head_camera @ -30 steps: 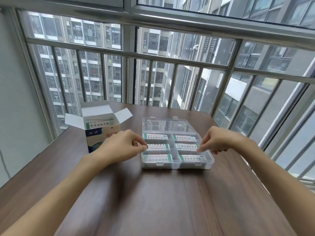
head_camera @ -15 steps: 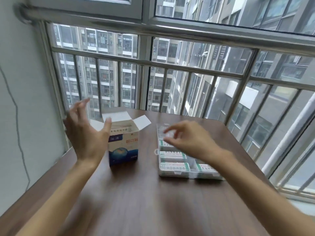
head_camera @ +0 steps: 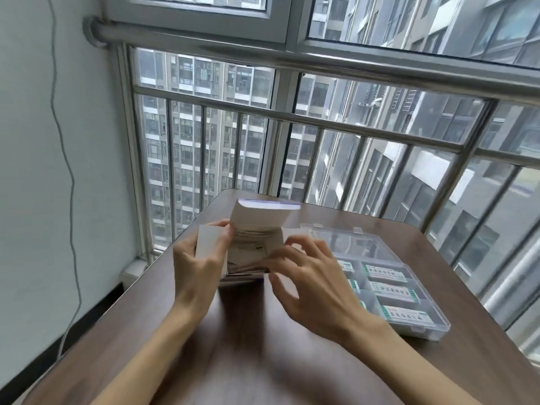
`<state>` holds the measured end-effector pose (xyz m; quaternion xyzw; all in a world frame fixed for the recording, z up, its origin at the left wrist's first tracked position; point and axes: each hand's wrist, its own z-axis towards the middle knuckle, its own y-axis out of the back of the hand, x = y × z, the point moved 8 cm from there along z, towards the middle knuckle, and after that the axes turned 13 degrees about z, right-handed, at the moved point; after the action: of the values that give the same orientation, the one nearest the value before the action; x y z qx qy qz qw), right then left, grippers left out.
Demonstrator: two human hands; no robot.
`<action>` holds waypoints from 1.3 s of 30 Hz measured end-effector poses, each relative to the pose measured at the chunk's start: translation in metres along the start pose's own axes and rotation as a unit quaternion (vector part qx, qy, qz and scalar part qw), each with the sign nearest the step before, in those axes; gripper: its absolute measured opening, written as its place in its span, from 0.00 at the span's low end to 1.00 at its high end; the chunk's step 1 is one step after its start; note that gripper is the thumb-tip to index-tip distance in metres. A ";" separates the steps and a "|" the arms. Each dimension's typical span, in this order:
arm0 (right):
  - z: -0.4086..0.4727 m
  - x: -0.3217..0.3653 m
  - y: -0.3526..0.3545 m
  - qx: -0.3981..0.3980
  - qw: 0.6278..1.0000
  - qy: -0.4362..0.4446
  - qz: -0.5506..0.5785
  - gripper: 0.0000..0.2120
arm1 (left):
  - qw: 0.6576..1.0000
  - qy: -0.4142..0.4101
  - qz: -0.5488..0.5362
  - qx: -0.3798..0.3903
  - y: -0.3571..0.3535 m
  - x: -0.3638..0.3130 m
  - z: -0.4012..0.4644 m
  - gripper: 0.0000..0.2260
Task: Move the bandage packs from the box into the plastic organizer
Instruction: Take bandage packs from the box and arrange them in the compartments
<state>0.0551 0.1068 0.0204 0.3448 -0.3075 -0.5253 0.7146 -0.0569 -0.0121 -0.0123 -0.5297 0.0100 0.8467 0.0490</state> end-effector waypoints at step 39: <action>0.053 -0.002 -0.011 0.238 0.911 -0.144 0.303 0.21 | 0.994 0.090 0.058 -0.014 0.013 0.025 0.013 0.12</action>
<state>0.0062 0.0971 0.0415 0.3156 -0.6124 -0.2384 0.6845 -0.0802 -0.0222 -0.0293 -0.6026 0.0331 0.7973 -0.0084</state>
